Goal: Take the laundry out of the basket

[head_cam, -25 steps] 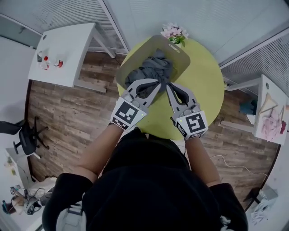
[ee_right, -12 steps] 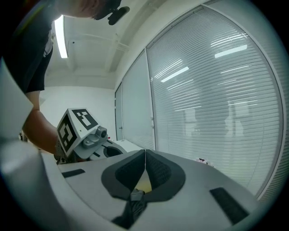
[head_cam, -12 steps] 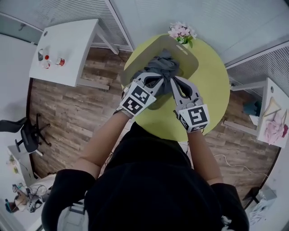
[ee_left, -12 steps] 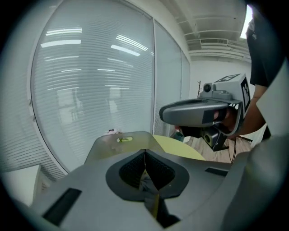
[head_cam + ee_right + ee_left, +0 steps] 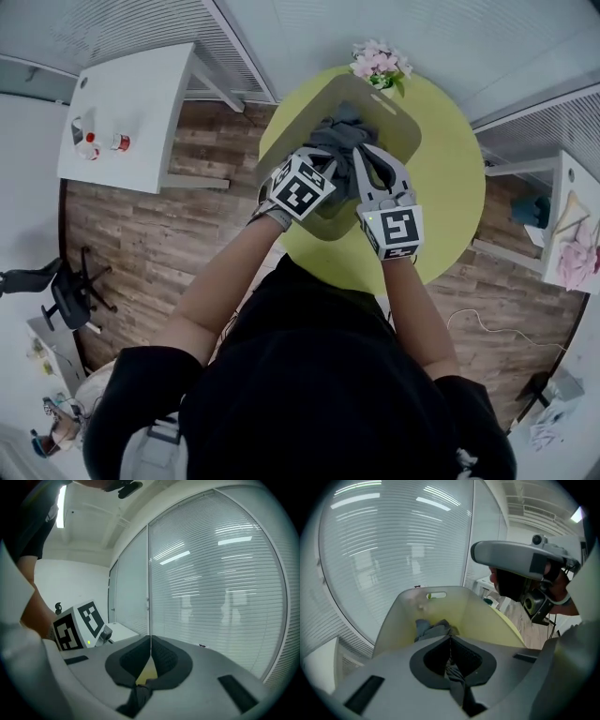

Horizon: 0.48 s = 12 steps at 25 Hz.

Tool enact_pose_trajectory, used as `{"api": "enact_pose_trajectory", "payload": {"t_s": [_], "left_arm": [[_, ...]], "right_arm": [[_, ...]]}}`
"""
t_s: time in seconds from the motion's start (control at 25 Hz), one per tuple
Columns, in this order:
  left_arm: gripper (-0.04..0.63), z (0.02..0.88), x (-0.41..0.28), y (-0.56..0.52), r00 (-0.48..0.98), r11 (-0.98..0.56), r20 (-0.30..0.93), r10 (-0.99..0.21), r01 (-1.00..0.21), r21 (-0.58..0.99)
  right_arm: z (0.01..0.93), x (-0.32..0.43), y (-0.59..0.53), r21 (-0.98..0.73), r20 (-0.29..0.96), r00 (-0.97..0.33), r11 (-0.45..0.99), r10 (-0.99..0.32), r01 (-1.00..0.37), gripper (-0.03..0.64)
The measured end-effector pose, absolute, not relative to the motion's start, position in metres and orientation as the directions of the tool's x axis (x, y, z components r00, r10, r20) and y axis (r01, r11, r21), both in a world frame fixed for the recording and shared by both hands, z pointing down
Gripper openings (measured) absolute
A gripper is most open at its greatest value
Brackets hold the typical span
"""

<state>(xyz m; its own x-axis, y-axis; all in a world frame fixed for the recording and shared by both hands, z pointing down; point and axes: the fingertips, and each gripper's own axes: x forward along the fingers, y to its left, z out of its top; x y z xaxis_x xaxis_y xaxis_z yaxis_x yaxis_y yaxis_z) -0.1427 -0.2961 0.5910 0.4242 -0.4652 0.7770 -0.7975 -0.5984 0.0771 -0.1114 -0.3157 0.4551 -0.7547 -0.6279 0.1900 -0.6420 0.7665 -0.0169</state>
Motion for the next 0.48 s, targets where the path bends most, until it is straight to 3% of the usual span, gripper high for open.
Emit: {"api": "enact_pose_trajectory", "payload": {"t_s": [0.36,0.48], "left_arm": [[0.014,0.66,-0.154,-0.306,0.353,-0.581,0.887,-0.296,-0.804,0.126],[0.071,0.679,-0.157,-0.306,0.337,-0.572,0.91,-0.242,-0.807,0.146]], "right_arm": [[0.473,-0.111,-0.339,-0.038,0.21,-0.702,0.712,-0.68,-0.701,0.023],[0.477,-0.111,-0.344,-0.043,0.213,-0.698,0.707,-0.684,-0.706,0.023]]}}
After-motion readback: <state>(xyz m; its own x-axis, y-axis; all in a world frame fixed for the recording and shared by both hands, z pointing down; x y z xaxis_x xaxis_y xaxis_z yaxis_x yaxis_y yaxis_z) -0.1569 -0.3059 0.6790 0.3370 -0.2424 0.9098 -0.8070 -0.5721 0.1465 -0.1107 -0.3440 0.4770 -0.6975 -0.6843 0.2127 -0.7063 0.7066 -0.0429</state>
